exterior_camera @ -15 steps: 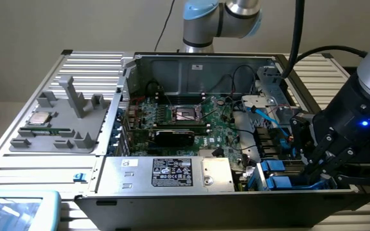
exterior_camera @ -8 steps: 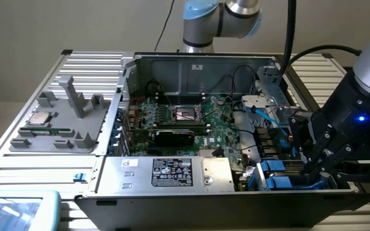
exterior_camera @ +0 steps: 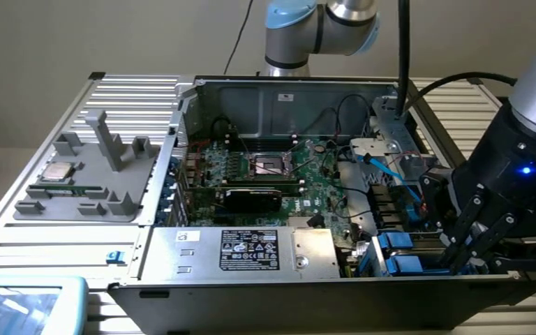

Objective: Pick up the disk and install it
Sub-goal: 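Insert the first disk wire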

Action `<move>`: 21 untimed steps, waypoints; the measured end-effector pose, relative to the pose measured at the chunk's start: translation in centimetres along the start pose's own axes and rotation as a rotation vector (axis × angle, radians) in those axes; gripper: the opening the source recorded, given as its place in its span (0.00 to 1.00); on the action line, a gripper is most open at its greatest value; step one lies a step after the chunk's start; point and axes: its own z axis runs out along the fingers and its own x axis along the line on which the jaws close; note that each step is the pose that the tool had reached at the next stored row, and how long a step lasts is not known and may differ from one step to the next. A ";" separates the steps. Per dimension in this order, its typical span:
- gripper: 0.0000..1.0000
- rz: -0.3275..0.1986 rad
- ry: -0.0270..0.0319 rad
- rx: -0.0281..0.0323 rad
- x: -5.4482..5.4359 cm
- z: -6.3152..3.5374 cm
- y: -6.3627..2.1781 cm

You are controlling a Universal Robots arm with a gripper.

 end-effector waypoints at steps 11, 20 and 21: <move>0.16 0.018 -0.0049 0.0062 0.3 -0.04 0.42; 0.16 0.032 -0.0048 0.0079 0.5 -0.05 0.62; 0.16 0.032 -0.0047 0.0079 0.5 -0.05 0.62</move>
